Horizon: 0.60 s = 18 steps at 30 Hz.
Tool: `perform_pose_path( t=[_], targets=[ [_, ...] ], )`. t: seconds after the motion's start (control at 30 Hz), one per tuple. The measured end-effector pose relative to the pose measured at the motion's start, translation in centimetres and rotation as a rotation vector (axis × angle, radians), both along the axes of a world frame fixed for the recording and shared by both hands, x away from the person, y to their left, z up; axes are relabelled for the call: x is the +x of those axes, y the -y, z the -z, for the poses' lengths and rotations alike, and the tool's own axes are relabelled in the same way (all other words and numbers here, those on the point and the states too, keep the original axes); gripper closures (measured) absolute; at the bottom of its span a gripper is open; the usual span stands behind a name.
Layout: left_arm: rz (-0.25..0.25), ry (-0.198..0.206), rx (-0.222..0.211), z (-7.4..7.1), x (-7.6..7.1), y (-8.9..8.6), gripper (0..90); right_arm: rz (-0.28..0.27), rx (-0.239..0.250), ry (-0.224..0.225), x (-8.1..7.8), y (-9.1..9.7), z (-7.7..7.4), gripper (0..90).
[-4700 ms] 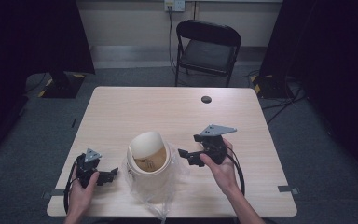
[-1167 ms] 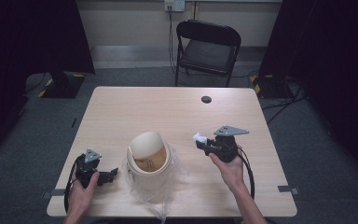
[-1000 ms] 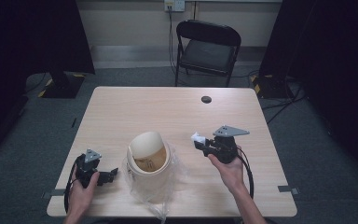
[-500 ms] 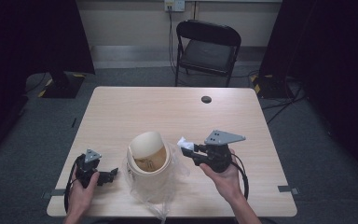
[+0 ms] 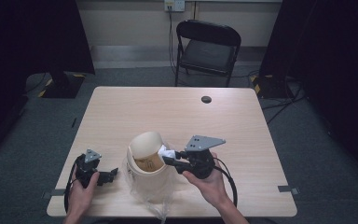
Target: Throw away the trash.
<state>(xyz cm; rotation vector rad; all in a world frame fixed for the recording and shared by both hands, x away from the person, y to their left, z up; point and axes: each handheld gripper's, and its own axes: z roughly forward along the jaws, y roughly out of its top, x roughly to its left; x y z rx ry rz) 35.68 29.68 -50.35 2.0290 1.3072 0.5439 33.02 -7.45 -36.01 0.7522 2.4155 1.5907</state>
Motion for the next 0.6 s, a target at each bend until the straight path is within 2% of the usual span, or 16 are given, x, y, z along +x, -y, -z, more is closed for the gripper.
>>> perform_pose_path(
  t=[0.23,0.47,0.6],
  targets=[
    [0.002,0.0,0.001,0.0,0.0,0.0,0.3,-0.027,-0.025,-0.017,-0.2,-1.4,0.6,74.5],
    [0.002,0.0,0.0,0.0,0.0,0.0,0.3,-0.046,-0.08,-0.028,0.3,-2.8,0.9,74.5],
    [0.002,0.0,0.001,0.0,0.0,0.0,0.2,-0.052,-0.088,-0.038,0.6,-3.4,1.2,74.5]
  ],
)
